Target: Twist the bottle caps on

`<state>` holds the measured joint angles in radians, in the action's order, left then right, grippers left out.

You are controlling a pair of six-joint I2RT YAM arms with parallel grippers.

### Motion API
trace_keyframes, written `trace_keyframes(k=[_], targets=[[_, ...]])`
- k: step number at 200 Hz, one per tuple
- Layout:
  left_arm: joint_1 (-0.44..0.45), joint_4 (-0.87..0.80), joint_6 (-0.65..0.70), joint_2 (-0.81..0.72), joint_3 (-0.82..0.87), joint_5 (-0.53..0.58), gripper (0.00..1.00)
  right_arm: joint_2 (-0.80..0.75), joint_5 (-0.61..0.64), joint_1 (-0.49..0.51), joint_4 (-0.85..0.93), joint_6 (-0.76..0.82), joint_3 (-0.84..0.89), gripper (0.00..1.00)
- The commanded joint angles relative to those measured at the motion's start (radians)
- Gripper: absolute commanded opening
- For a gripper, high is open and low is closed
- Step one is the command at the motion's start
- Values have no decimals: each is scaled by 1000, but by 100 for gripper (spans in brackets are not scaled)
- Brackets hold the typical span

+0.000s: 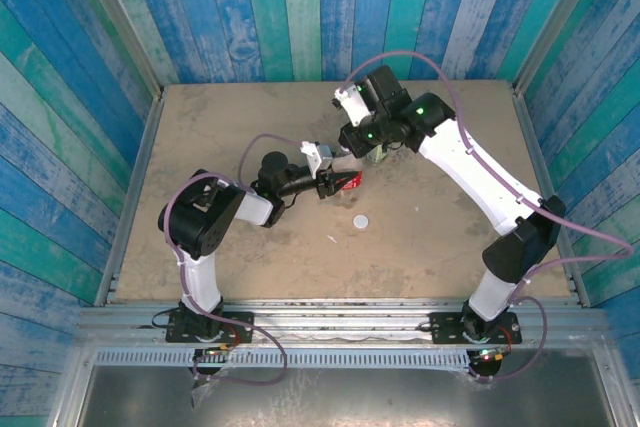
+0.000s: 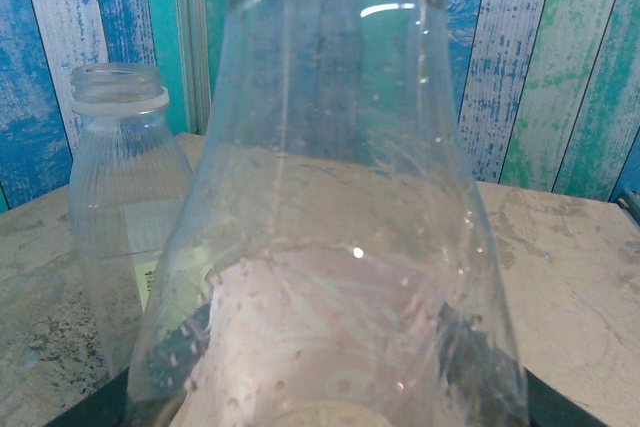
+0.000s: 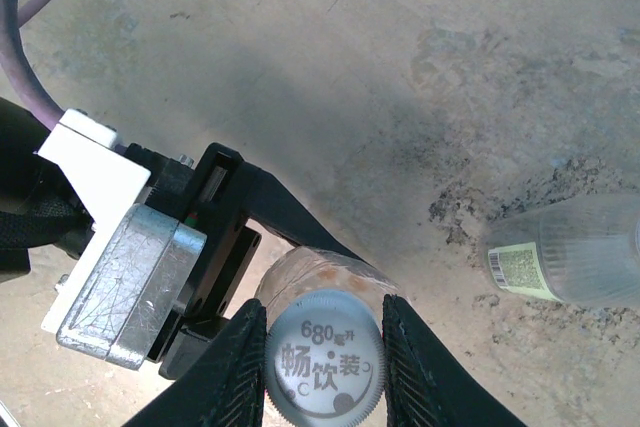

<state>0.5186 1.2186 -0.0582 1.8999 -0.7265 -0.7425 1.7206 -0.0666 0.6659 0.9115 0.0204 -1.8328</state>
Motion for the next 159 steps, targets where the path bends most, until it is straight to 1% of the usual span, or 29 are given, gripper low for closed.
trace_keyframes(k=[1,159], targets=[[8,-140,-22,56,32,-44,49,4,25,-15,27,-4,35,28],[9,-136,-35,67,25,-41,48,-47,44,-14,-34,13,103,29]])
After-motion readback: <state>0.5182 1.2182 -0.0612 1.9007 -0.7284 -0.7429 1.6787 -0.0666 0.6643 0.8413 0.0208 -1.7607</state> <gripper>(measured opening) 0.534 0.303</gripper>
